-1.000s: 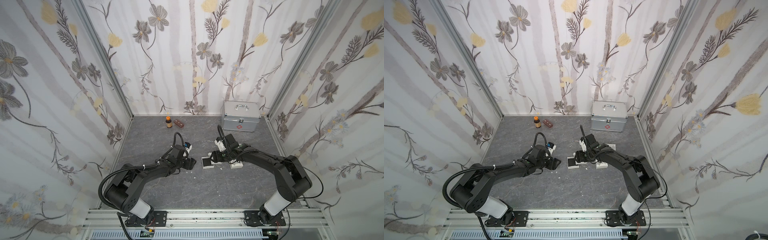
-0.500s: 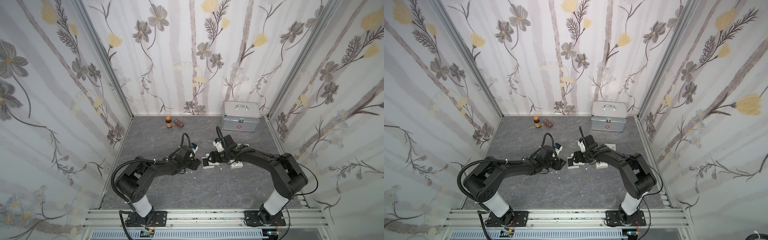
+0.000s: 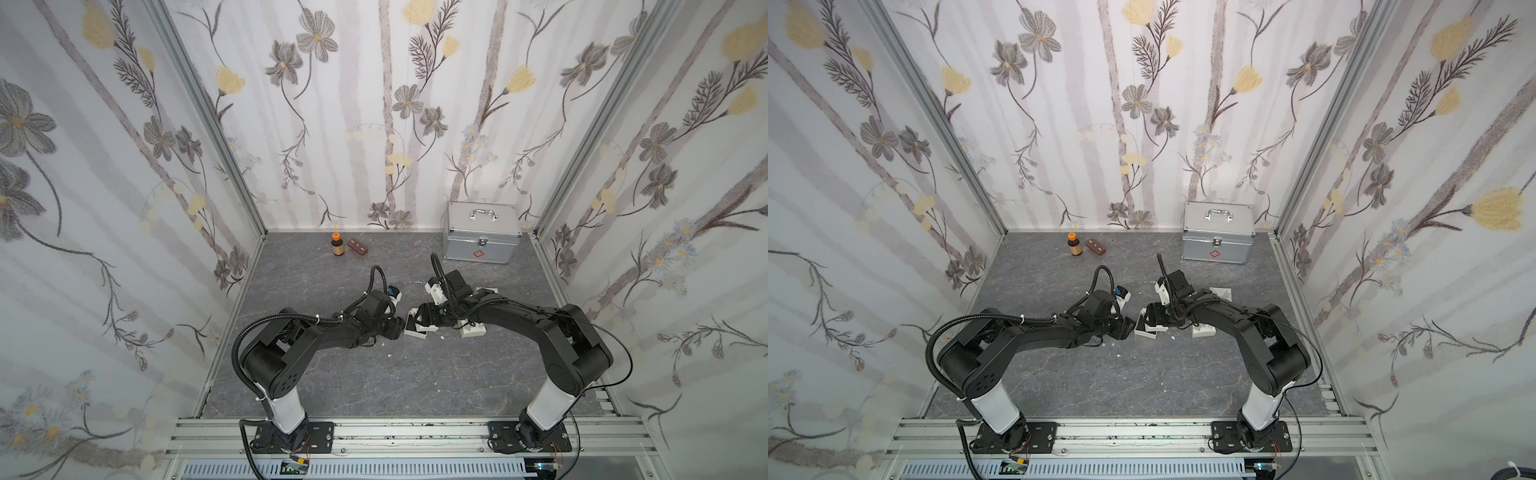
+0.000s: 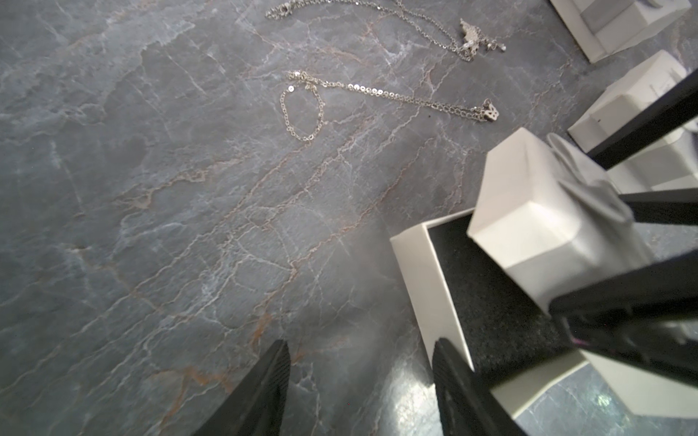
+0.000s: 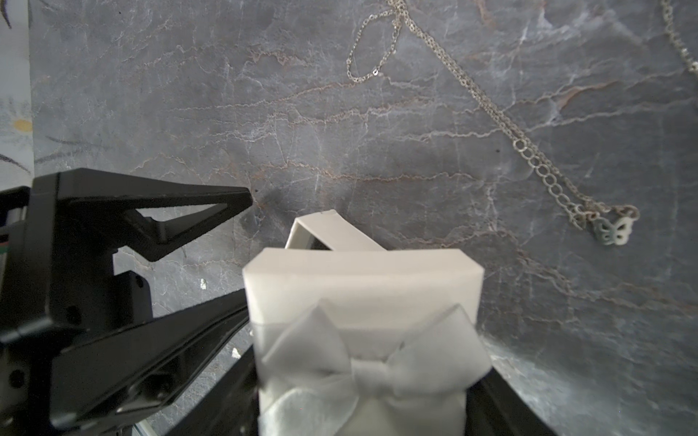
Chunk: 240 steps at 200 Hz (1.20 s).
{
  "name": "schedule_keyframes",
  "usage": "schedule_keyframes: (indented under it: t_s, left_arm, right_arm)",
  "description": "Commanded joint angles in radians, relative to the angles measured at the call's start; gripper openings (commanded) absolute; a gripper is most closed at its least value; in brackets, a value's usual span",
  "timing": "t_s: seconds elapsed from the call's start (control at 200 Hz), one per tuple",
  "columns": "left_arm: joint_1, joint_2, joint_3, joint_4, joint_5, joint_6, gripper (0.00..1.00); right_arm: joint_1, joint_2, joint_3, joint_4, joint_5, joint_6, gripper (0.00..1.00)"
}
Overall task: Take the necklace out of the lift-off lid jewelry box
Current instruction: Close the lid on the jewelry box.
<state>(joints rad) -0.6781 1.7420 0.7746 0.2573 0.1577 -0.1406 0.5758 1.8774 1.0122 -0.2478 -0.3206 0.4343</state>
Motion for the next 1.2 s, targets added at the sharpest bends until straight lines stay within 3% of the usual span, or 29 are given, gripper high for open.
schedule_keyframes:
  t_s: [0.0,0.525,1.194]
  left_arm:
    - [-0.008,-0.005,0.002,0.025,-0.004,-0.021,0.62]
    - [-0.038,-0.031,-0.023,0.032,0.002,-0.037,0.61]
    - [-0.048,-0.025,-0.024,0.048,0.002,-0.05,0.6]
  right_arm:
    - [0.002,-0.021,-0.009,0.041,0.009,0.034,0.69]
    - [0.006,-0.104,-0.082,0.084,0.061,0.119,0.7]
    - [0.017,-0.058,-0.073,0.097,0.037,0.114,0.7]
